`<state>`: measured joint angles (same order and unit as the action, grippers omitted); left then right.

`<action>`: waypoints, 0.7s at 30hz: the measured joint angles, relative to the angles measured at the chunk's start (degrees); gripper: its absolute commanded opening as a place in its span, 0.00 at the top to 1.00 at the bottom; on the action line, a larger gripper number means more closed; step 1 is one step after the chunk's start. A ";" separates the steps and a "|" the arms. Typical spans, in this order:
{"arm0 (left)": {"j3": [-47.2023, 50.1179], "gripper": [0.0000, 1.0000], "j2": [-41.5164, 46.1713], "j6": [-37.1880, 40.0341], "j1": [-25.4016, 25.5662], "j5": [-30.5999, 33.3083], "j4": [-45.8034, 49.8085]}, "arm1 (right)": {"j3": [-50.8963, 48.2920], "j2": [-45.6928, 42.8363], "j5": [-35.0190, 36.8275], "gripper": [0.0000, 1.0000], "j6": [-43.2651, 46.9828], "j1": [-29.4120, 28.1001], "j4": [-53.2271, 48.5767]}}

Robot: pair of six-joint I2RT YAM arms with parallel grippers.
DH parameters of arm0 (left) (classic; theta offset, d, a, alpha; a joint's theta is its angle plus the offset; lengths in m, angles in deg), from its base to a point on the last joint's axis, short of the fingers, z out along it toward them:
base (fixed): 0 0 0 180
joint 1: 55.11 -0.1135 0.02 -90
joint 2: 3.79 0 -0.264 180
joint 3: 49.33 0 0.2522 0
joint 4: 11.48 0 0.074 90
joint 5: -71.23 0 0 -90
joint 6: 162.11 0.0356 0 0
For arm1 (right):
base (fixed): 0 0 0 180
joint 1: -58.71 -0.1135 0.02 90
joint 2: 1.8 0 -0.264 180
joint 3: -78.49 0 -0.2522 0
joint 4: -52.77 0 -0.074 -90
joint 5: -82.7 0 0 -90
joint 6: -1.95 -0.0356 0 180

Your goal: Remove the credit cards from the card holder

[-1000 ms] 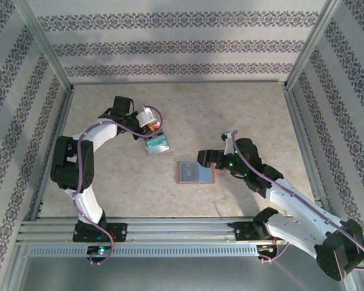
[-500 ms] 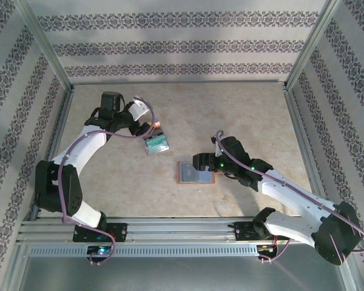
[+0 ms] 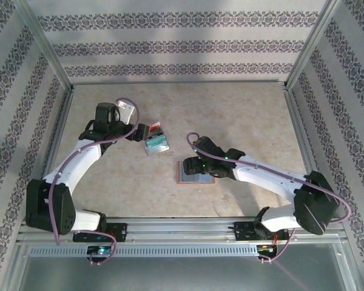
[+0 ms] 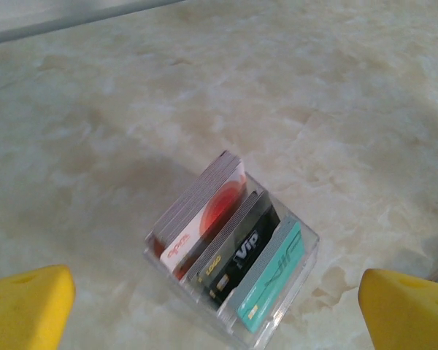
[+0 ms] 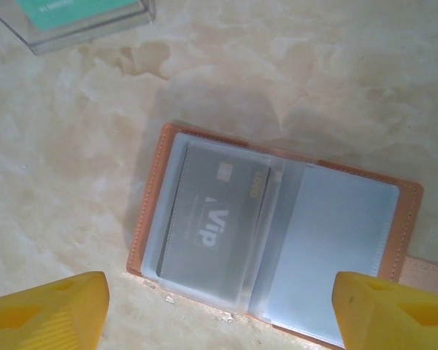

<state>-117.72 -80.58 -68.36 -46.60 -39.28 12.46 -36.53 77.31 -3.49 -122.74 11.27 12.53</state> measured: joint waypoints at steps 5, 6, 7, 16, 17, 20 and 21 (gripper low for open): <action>3.74 0.01 5.46 -7.58 0.00 2.84 -1.31 | 4.09 5.64 1.18 0.22 -0.11 -1.99 -2.89; 4.76 0.01 6.60 -9.16 0.00 3.10 -1.81 | 5.05 6.82 1.36 0.22 -0.11 -2.36 -3.45; 5.66 0.01 7.54 -10.58 0.00 3.26 -2.12 | 5.77 7.74 1.40 0.22 -0.13 -2.64 -3.89; 14.12 0.01 15.82 -19.34 0.00 7.56 -2.97 | 10.27 14.16 2.01 0.22 -0.13 -3.82 -6.62; 14.64 0.01 16.48 -19.89 0.00 8.17 -3.06 | 10.73 14.88 1.99 0.22 -0.11 -3.82 -6.84; 16.11 0.01 18.03 -21.46 0.00 10.23 -3.45 | 12.15 17.09 1.97 0.22 -0.11 -3.82 -7.41; 16.61 0.01 18.32 -21.90 0.00 10.84 -3.58 | 12.68 17.86 1.97 0.23 -0.11 -3.82 -7.67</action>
<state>-101.11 -62.27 -90.26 -46.60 -28.44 8.87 -23.85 95.16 -1.52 -122.85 7.44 4.86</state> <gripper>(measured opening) 0.993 0.779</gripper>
